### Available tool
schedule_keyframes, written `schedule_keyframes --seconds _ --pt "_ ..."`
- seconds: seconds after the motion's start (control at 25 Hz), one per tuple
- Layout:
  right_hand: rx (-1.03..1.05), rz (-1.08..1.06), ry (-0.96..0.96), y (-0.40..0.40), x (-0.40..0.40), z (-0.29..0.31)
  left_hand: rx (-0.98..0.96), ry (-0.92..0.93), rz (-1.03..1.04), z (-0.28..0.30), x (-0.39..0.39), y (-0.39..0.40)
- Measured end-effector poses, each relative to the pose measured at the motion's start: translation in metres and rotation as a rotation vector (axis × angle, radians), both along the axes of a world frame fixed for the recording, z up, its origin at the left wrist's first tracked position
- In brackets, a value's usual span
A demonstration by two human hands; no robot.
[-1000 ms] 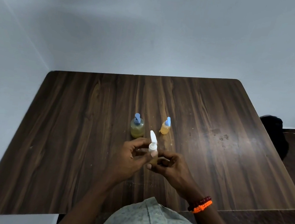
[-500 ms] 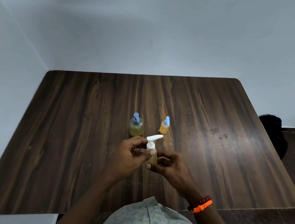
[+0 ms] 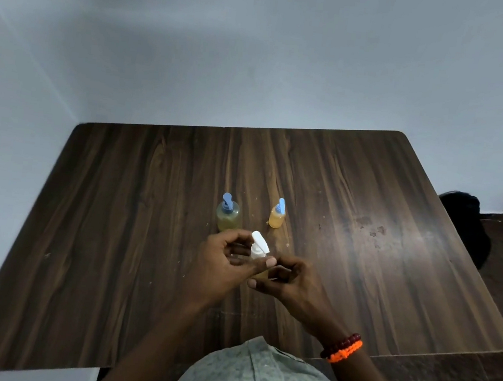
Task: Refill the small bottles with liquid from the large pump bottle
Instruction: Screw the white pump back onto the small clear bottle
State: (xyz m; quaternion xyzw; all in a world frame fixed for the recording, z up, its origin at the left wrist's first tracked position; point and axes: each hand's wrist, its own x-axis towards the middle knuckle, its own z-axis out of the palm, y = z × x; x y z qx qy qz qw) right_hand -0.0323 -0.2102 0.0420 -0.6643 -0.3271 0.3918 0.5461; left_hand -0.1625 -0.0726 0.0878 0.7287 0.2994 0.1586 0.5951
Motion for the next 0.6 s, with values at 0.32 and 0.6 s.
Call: schedule_keyframes --seconds 0.32,0.6 --pt "-0.023 0.021 0.001 -0.011 0.010 -0.006 0.119 -0.053 -0.047 -0.012 0.011 -0.007" --pt "-0.062 0.071 -0.011 -0.027 0.026 -0.017 0.061 -0.099 -0.142 -0.031 0.030 -0.012"
